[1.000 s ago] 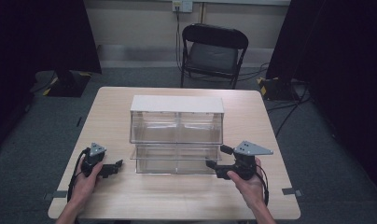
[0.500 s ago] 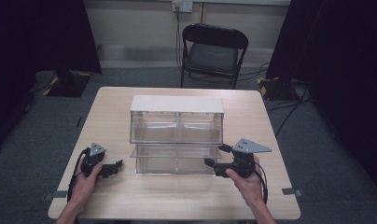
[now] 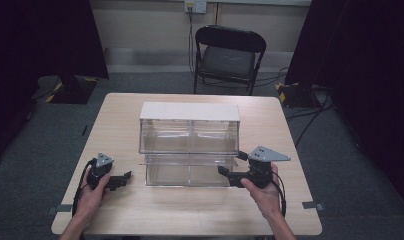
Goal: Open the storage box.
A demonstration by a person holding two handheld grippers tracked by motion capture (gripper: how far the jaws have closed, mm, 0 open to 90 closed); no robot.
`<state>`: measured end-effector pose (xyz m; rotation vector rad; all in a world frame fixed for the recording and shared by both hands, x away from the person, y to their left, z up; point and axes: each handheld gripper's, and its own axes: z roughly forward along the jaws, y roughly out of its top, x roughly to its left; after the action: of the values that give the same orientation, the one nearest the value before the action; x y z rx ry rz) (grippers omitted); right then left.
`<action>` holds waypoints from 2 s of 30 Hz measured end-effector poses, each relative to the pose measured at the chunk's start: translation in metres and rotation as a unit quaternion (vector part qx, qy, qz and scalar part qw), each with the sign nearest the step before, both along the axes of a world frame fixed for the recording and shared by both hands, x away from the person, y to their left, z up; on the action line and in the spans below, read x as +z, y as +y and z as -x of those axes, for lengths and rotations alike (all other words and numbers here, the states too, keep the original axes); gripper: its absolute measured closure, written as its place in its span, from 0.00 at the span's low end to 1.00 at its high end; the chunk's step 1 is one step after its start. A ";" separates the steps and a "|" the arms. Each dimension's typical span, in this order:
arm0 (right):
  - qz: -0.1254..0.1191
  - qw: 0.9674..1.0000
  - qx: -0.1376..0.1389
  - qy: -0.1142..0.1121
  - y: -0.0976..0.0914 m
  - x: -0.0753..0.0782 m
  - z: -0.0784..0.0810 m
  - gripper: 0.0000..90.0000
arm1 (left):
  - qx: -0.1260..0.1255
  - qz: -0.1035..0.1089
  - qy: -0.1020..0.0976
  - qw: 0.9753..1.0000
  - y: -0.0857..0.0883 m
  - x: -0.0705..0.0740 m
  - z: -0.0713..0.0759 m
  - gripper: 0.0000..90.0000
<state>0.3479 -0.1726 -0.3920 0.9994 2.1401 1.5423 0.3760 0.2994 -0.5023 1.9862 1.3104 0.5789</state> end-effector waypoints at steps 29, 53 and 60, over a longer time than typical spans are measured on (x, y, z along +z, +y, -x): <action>-0.011 1.000 0.001 0.006 0.001 0.009 -0.009 0.15 | 0.000 0.000 0.000 1.000 0.000 0.000 0.000 0.16; -0.011 1.000 0.003 0.007 0.001 0.009 -0.010 0.15 | 0.000 -0.001 0.001 1.000 0.000 0.000 0.000 0.16; -0.012 1.000 0.002 0.006 0.001 0.009 -0.010 0.15 | -0.001 0.000 0.000 1.000 0.000 0.000 0.000 0.16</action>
<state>0.3577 -0.1717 -0.3831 1.0163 2.1386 1.5702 0.3760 0.2995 -0.5022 1.9871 1.3094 0.5778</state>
